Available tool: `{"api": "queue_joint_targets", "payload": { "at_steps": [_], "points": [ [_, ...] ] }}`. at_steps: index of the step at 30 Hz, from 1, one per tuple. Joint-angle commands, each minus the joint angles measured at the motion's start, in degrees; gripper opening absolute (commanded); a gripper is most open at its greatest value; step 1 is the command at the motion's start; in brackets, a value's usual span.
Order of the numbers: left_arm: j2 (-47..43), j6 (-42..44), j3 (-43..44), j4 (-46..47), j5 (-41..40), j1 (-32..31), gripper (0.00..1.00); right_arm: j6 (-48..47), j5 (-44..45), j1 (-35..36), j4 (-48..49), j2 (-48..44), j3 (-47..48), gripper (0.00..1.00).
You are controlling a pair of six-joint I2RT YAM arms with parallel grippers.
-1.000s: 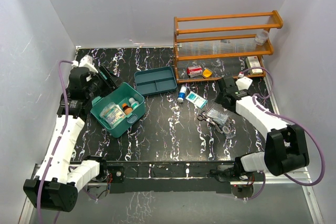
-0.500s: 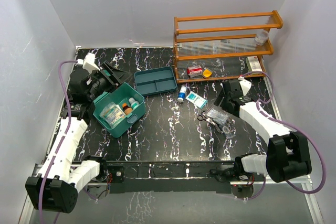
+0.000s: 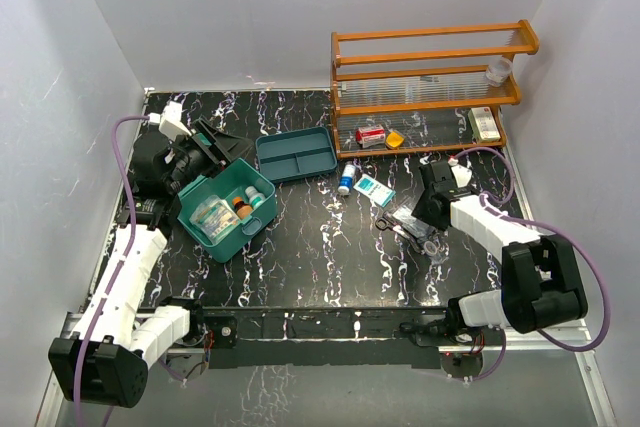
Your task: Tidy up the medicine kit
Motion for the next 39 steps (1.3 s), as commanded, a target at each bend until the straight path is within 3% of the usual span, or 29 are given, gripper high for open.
{"api": "queue_joint_targets", "payload": {
  "at_steps": [1,5,12,19,26,34,39],
  "points": [
    [-0.6,0.1,-0.3,1.7,2.0,0.2,0.56,-0.9,-2.3,-0.3,4.5,0.9,-0.6,0.31],
    [0.2,0.1,-0.4,2.2,3.6,0.2,0.58,-1.9,-5.4,-0.2,6.1,1.1,-0.3,0.14],
    [4.3,0.2,0.0,1.4,7.5,-1.0,0.61,0.4,-14.2,-0.3,9.1,-0.8,0.7,0.02],
    [10.6,-1.0,-0.4,1.2,5.3,-9.2,0.62,11.1,-27.5,-0.2,16.0,-2.5,0.3,0.00],
    [17.4,-6.5,-4.3,8.0,1.4,-17.5,0.65,24.6,-36.5,0.4,23.5,-0.1,0.2,0.00],
    [27.4,-8.2,-1.8,16.4,-1.9,-26.2,0.67,32.3,-32.6,6.1,27.5,0.6,0.8,0.00],
    [33.3,-9.5,2.6,14.6,-5.2,-29.4,0.67,34.0,-30.9,9.0,28.2,0.7,0.9,0.00]
  ]
}}
